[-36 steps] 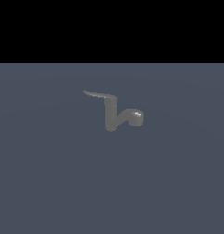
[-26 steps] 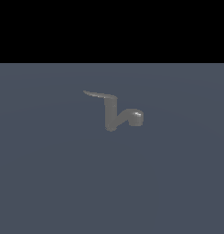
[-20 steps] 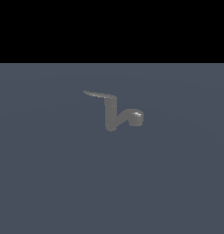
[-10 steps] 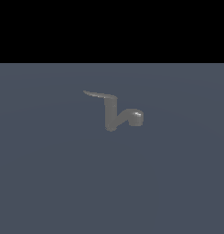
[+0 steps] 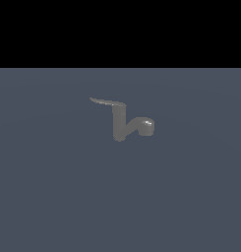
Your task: Turn on the faucet by rotating a designated handle.
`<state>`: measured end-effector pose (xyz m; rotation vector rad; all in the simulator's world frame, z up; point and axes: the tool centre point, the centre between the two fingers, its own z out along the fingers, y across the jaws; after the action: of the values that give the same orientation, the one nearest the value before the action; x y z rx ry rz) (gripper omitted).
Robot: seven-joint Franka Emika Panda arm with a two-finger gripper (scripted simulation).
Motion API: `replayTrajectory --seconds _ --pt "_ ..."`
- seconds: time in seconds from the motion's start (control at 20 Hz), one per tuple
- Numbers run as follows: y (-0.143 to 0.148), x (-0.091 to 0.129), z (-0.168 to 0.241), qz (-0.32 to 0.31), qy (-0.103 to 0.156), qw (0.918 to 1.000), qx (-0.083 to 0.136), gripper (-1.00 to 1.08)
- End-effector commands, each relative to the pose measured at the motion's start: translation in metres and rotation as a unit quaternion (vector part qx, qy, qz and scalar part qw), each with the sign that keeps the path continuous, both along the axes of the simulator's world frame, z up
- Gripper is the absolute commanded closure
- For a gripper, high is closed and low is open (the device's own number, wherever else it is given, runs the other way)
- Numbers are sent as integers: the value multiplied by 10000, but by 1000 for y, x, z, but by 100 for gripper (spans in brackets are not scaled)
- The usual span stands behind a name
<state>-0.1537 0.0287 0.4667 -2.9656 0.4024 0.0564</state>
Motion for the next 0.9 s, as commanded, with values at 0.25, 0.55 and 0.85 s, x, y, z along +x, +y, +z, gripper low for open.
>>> replayTrajectory --seconds 0.25,0.55,0.85 --pt "14 58 -35 -951 271 9949 196 108" --pt "25 102 -71 -1741 475 9833 223 108" --pt "35 142 -113 -2534 630 9652 147 108"
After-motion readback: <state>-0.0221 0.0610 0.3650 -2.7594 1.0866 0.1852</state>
